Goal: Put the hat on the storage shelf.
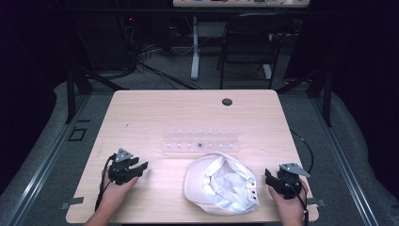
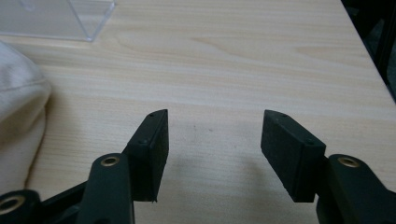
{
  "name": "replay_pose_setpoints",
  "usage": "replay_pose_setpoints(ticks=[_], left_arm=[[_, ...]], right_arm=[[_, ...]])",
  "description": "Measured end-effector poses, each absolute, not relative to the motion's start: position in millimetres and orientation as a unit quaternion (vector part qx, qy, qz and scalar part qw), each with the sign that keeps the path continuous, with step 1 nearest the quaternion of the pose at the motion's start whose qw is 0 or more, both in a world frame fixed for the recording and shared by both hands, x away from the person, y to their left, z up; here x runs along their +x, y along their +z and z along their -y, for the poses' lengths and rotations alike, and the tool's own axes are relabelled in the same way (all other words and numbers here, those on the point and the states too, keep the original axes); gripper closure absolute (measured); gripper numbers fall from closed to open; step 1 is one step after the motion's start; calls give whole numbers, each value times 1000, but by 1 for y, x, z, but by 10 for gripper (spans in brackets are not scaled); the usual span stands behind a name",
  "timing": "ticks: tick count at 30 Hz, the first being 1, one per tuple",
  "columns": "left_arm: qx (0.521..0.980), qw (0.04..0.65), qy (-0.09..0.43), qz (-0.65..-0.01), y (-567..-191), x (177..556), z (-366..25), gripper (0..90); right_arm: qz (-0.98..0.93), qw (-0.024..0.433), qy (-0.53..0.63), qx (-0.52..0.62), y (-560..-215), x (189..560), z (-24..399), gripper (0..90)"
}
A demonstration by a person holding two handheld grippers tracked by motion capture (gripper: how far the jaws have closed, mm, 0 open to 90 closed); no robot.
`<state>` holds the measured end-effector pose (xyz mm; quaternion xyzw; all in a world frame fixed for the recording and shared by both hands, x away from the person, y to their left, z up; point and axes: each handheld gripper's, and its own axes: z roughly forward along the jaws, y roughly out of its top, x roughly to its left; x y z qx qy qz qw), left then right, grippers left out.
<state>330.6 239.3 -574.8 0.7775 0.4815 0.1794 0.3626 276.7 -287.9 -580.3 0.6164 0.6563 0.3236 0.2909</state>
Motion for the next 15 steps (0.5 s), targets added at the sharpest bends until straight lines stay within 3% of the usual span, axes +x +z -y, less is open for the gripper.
replay_pose_setpoints(ticks=[7,15], left_arm=[[779,370,167,-478,-574,329,-235,494],[773,375,174,-481,-571,326,-237,489]], right_arm=[[-656,289,331,613,-575,271,286,445],[-672,241,341,612,-565,267,276,472]])
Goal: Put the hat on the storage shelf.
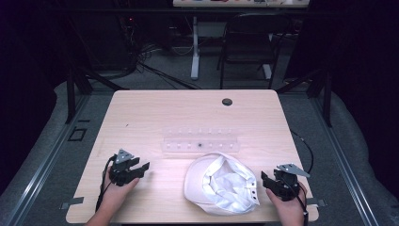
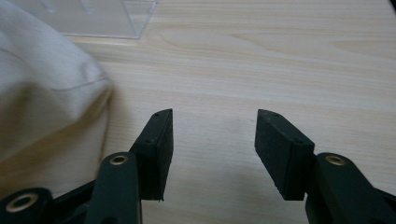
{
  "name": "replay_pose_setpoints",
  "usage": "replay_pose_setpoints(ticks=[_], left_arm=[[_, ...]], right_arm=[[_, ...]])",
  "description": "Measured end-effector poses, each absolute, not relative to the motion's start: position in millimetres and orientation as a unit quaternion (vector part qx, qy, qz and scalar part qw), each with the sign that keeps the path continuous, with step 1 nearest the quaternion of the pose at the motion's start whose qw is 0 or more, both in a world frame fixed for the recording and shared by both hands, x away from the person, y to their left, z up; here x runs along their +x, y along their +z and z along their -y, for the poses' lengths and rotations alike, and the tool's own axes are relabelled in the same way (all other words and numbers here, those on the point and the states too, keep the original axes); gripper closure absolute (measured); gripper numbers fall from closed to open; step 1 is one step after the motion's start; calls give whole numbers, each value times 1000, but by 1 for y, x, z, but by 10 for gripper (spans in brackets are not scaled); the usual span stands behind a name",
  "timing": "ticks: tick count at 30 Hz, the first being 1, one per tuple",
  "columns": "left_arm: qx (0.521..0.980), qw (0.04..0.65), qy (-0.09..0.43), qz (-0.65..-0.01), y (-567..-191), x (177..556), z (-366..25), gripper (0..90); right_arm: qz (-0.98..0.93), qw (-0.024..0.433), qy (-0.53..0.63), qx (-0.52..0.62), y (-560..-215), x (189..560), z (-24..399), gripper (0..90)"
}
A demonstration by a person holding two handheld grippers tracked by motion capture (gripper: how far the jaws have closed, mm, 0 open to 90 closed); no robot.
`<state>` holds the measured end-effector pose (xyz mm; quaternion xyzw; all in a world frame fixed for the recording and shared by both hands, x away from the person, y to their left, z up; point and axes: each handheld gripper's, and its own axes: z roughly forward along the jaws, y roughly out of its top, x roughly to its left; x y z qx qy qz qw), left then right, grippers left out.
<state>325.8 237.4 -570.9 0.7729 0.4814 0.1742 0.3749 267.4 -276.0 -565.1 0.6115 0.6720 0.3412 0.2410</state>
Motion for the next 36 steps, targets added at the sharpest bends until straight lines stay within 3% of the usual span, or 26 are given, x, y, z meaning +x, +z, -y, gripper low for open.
replay_pose_setpoints(ticks=[23,36], left_arm=[[781,370,173,-473,-571,325,-233,487],[782,369,175,-470,-571,325,-233,487]], right_arm=[[-736,73,339,582,-493,267,261,464],[-740,-4,332,585,-504,264,252,449]])
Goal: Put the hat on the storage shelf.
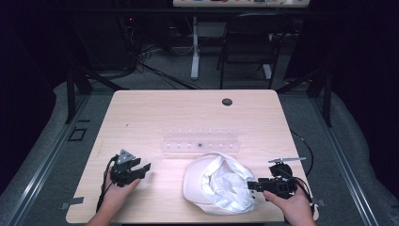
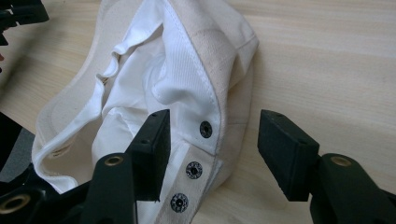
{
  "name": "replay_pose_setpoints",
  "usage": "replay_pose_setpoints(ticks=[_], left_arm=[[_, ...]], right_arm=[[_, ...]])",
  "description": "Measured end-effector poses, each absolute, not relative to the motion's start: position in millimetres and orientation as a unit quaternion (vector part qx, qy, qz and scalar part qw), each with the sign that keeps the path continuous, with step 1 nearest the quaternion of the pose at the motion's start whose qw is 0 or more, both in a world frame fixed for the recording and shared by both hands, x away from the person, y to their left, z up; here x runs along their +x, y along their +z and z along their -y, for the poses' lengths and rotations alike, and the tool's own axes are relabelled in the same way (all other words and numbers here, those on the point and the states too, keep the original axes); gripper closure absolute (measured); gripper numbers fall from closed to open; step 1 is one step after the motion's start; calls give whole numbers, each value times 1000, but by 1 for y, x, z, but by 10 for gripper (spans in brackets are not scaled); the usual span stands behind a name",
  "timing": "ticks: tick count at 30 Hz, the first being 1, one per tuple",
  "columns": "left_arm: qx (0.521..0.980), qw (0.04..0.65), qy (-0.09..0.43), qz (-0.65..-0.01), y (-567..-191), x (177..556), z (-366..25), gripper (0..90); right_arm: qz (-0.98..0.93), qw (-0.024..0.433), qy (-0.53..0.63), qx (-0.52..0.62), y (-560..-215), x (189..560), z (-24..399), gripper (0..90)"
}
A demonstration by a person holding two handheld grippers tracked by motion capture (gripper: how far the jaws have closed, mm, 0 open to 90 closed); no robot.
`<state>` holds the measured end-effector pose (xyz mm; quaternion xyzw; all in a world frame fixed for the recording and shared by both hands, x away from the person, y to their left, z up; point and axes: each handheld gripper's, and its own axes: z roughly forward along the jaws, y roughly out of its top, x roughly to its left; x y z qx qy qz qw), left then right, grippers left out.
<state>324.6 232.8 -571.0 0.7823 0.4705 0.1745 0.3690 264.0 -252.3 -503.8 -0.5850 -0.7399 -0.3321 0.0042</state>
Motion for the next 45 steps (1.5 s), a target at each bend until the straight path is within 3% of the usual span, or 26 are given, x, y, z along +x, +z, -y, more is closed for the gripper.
replay_pose_setpoints(ticks=[15,31,45], left_arm=[[781,369,177,-471,-571,325,-233,485],[779,370,178,-474,-571,325,-234,483],[777,371,179,-475,-571,325,-235,482]], right_arm=[[726,64,-340,-594,-525,267,242,492],[722,81,-343,-596,-512,272,240,716],[734,107,-327,-586,-498,284,228,783]])
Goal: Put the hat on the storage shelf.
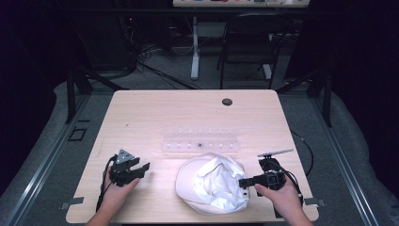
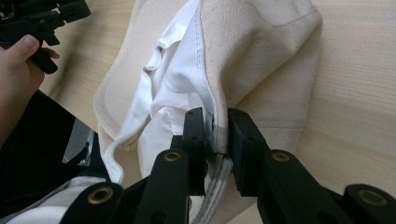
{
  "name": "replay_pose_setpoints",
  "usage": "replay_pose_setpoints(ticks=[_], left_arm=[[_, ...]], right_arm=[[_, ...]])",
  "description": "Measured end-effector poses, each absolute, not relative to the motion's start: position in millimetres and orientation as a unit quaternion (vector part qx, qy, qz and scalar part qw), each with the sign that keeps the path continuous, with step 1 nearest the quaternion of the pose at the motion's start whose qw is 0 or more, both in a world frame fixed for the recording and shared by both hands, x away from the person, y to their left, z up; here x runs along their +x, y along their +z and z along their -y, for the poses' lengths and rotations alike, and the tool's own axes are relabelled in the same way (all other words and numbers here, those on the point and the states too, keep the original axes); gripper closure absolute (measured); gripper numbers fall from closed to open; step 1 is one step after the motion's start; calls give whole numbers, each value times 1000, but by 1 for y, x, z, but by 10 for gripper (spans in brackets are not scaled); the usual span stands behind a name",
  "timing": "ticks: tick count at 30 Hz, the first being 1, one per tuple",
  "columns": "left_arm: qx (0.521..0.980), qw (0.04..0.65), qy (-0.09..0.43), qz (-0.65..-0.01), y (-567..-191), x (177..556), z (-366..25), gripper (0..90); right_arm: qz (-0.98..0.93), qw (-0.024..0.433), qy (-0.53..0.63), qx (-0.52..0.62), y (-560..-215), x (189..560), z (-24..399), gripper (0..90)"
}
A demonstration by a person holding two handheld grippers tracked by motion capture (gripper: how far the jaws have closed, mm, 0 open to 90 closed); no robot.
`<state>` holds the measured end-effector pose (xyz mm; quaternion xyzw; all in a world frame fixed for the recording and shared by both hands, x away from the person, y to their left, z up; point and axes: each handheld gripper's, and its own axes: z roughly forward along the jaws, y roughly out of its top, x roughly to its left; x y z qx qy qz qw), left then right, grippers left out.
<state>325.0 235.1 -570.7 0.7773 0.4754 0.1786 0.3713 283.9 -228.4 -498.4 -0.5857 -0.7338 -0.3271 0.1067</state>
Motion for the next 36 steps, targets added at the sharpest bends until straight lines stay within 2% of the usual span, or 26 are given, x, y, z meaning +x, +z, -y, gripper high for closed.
replay_pose_setpoints(ticks=[5,13,32,36], left_arm=[[778,371,179,-475,-571,325,-235,482],[777,370,179,-476,-571,325,-236,482],[776,370,177,-478,-571,325,-236,482],[777,370,176,-477,-572,326,-236,482]], right_arm=[[742,113,-309,-583,-497,287,223,804],[748,97,-291,-588,-492,291,219,832],[785,8,-180,-593,-444,327,212,836],[785,1,-156,-599,-437,337,211,837]])
